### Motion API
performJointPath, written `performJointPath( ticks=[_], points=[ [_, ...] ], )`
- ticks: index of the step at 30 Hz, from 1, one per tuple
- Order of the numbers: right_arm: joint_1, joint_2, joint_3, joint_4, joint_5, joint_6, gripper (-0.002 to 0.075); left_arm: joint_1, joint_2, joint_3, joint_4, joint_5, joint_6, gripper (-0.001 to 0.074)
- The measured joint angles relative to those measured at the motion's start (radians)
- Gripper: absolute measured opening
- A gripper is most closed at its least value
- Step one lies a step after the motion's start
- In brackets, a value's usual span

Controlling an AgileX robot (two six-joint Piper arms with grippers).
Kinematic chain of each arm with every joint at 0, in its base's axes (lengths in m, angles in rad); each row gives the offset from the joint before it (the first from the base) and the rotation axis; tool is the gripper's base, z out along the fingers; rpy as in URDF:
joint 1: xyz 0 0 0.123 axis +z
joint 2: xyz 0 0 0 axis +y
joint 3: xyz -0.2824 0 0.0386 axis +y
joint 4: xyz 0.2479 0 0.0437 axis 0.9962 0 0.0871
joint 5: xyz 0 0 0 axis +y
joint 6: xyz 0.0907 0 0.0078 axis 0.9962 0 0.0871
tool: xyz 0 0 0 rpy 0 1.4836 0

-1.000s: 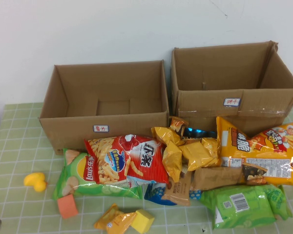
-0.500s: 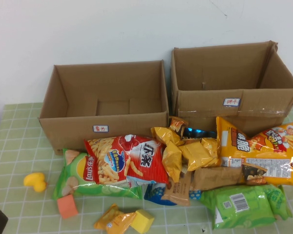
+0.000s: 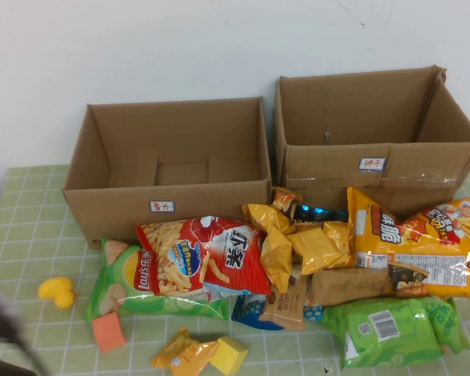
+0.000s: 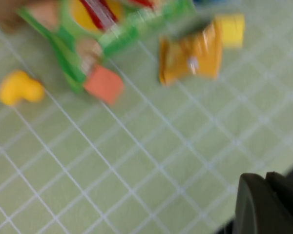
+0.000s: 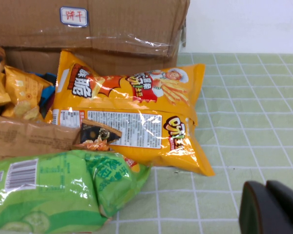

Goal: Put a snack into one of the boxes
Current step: Pick up the biscuit

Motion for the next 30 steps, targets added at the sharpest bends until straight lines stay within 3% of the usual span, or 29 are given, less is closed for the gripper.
performJointPath(
  ticks=[7,16,19,24,26,30],
  points=[
    [0.000,0.000,0.000,0.000,0.000,0.000,-0.0002,-0.240,0.287,0.000,0.171,-0.081,-0.088,-0.0001],
    [0.000,0.000,0.000,0.000,0.000,0.000,-0.0002,-0.500,0.635,-0.032,0.434,-0.198,-0.434,0.0033],
    [0.000,0.000,0.000,0.000,0.000,0.000,-0.0002,-0.539,0.738,-0.045,0.458,-0.257,-0.478,0.0148],
    [0.000,0.000,0.000,0.000,0.000,0.000,-0.0002,-0.551,0.885,-0.062,0.469,-0.326,-0.543,0.0484],
    [0.000,0.000,0.000,0.000,0.000,0.000,-0.0002,-0.551,0.938,-0.067,0.486,-0.345,-0.575,0.0582],
    [0.000,0.000,0.000,0.000,0.000,0.000,-0.0002,-0.551,1.040,-0.090,0.536,-0.434,-0.637,0.0666]
  ],
)
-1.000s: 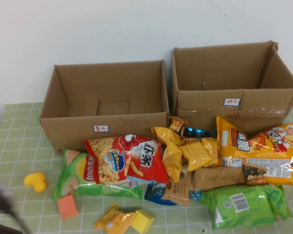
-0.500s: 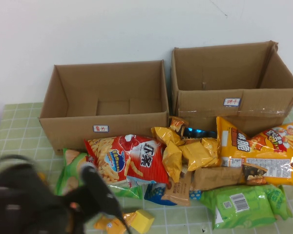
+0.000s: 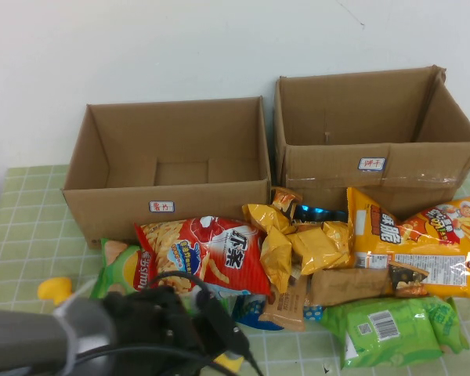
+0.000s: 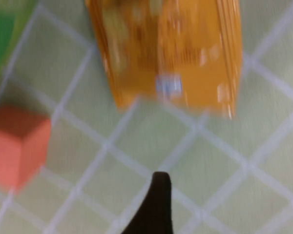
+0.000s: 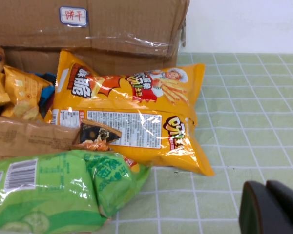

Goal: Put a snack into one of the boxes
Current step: Pick up the biscuit

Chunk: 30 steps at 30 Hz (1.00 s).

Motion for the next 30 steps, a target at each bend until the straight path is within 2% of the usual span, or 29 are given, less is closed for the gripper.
performJointPath(
  ticks=[6,16,18,20,24,25,30],
  points=[
    [0.000,0.000,0.000,0.000,0.000,0.000,-0.0002,0.000,0.122,-0.040,0.166,-0.113,-0.149,0.0681],
    [0.000,0.000,0.000,0.000,0.000,0.000,-0.0002,-0.003,0.271,-0.094,0.458,-0.122,-0.412,0.0672],
    [0.000,0.000,0.000,0.000,0.000,0.000,-0.0002,-0.002,0.277,-0.099,0.513,-0.122,-0.466,0.0622],
    [0.000,0.000,0.000,0.000,0.000,0.000,-0.0002,-0.002,0.281,-0.099,0.539,-0.112,-0.494,0.0528],
    [0.000,0.000,0.000,0.000,0.000,0.000,-0.0002,-0.002,0.282,-0.106,0.571,-0.061,-0.509,0.0212],
    [0.000,0.000,0.000,0.000,0.000,0.000,-0.0002,-0.002,0.282,-0.111,0.573,-0.049,-0.509,0.0192],
    [0.000,0.000,0.000,0.000,0.000,0.000,-0.0002,-0.002,0.249,-0.112,0.549,0.019,-0.463,0.0196]
  ],
)
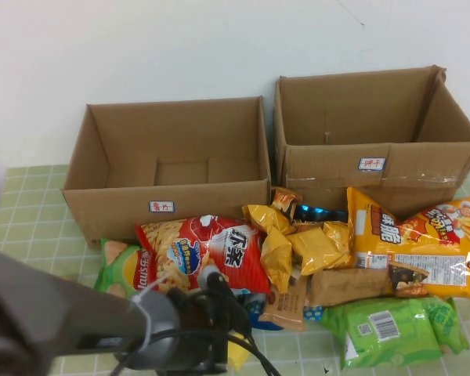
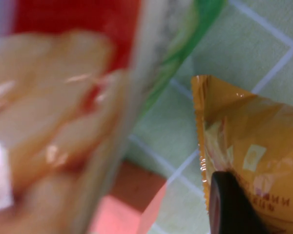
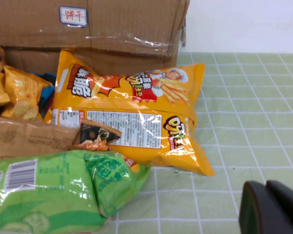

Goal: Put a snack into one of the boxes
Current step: Pick up the biscuit, then place the biscuit in the biscuit box

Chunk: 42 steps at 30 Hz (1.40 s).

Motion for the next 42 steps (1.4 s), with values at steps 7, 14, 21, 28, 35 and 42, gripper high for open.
performJointPath(
  ticks=[7,14,21,28,35,42],
  points=[
    [0.000,0.000,0.000,0.000,0.000,0.000,-0.0002,0.000,-0.248,-0.011,-0.126,0.026,0.137,0.0196],
    [0.000,0.000,0.000,0.000,0.000,0.000,-0.0002,0.000,-0.488,-0.148,-0.123,-0.132,0.180,0.0196],
    [0.000,0.000,0.000,0.000,0.000,0.000,-0.0002,0.000,-0.430,-0.378,-0.023,-0.267,0.117,0.0196],
    [0.000,0.000,0.000,0.000,0.000,0.000,-0.0002,0.024,-0.222,-0.590,0.011,-0.381,0.092,0.0196],
    [0.000,0.000,0.000,0.000,0.000,0.000,-0.0002,0.065,0.012,-0.817,0.016,-0.430,0.066,0.0196],
    [0.000,0.000,0.000,0.000,0.000,0.000,-0.0002,0.137,0.203,-0.992,0.023,-0.509,-0.045,0.0196]
  ],
)
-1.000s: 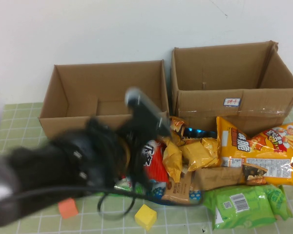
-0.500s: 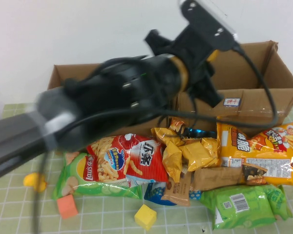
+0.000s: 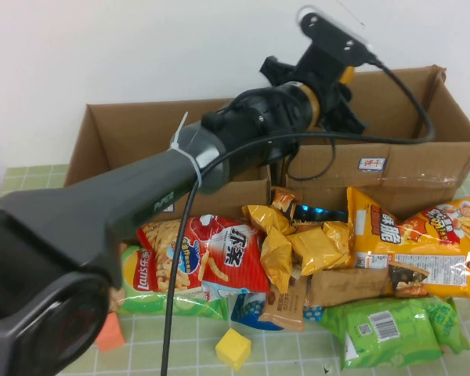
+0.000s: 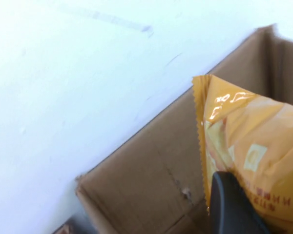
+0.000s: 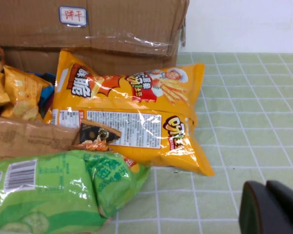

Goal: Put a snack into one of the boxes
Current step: Place the biscuit in the biscuit box, then pick up the potato chip

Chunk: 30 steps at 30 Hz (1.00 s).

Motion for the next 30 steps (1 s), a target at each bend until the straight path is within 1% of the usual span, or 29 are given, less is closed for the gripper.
performJointPath(
  ticks=[3,5,8,10,12,15,17,19,21,22,23,24,26,28,30],
  points=[
    [0.000,0.000,0.000,0.000,0.000,0.000,-0.0002,0.030,0.058,-0.033,0.004,-0.050,-0.021,0.0201],
    [0.000,0.000,0.000,0.000,0.000,0.000,-0.0002,0.043,0.086,-0.042,0.006,-0.090,-0.036,0.0255],
    [0.000,0.000,0.000,0.000,0.000,0.000,-0.0002,0.044,0.110,-0.042,0.007,-0.116,-0.072,0.0428],
    [0.000,0.000,0.000,0.000,0.000,0.000,-0.0002,0.042,0.112,-0.042,0.010,-0.101,-0.084,0.0519],
    [0.000,0.000,0.000,0.000,0.000,0.000,-0.0002,0.042,0.107,-0.042,0.015,-0.078,-0.090,0.0557],
    [0.000,0.000,0.000,0.000,0.000,0.000,-0.0002,0.041,0.072,-0.042,0.015,0.003,-0.090,0.0561],
    [0.000,0.000,0.000,0.000,0.000,0.000,-0.0002,0.032,0.023,-0.042,0.015,0.089,-0.077,0.0522],
    [0.000,0.000,0.000,0.000,0.000,0.000,-0.0002,0.010,-0.064,-0.042,0.000,0.216,0.004,0.0407],
    [0.000,0.000,0.000,0.000,0.000,0.000,-0.0002,-0.019,-0.148,-0.043,-0.049,0.358,0.152,0.0226],
    [0.000,0.000,0.000,0.000,0.000,0.000,-0.0002,-0.036,-0.194,-0.045,-0.085,0.430,0.235,0.0149],
    [0.000,0.000,0.000,0.000,0.000,0.000,-0.0002,-0.050,-0.227,-0.049,-0.117,0.486,0.301,0.0108],
    [0.000,0.000,0.000,0.000,0.000,0.000,-0.0002,-0.066,-0.266,-0.053,-0.158,0.553,0.381,0.0072],
    [0.000,0.000,0.000,0.000,0.000,0.000,-0.0002,-0.083,-0.324,-0.054,-0.249,0.676,0.509,0.0030],
    [0.000,0.000,0.000,0.000,0.000,0.002,-0.0002,-0.085,-0.369,-0.054,-0.338,0.799,0.638,0.0013],
    [0.000,0.000,0.000,0.000,0.000,0.002,-0.0002,-0.083,-0.397,-0.054,-0.409,0.916,0.724,0.0006]
  ],
)
